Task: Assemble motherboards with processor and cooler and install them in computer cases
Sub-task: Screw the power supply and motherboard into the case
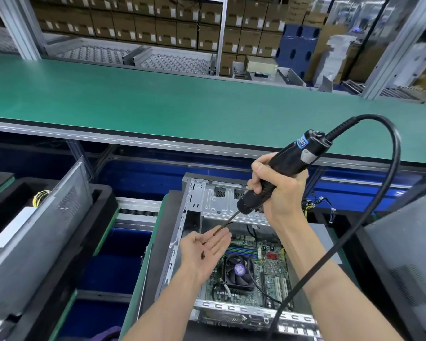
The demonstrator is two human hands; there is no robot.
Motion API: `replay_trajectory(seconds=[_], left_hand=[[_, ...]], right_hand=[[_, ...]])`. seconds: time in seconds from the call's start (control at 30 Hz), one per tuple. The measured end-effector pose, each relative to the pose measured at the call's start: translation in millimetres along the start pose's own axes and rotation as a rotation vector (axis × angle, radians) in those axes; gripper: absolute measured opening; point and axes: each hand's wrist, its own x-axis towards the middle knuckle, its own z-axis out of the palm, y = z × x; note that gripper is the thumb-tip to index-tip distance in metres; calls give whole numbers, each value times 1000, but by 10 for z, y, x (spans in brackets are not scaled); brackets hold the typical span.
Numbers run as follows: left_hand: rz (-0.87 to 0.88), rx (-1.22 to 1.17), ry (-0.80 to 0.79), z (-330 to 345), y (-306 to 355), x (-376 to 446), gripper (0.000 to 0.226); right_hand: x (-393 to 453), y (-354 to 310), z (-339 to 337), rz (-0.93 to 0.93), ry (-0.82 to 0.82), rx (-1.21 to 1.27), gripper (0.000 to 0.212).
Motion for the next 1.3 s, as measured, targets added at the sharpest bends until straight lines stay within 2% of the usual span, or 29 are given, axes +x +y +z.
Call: replay_trajectory(seconds=[0.07,0.17,0.37,0.6,0.8,0.93,1.13,1.3], left_hand=[[-1,68,91,28,-15,-17,43],[-7,105,142,72,-38,-16,37],[12,36,153,80,-69,32,32],[38,-43,135,79,-50,48,14],[44,-108,121,78,-36,32,17],[49,-165,123,98,-40,11,33],[48,-199,122,115,-35,-15,34],[55,-204,127,123,-35,-36,25]], right_hand=[[22,-4,-24,-11,13,-12,10],[45,8,-48,-19,28,-14,9],[49,47,-49,-27,15,-34,9],[70,82,-38,-36,5,-27,11],[59,124,-26,-24,17,-5,14],[77,124,-17,-27,29,21,11],[82,123,-13,-19,45,38,12],[77,109,-15,-14,64,58,17]])
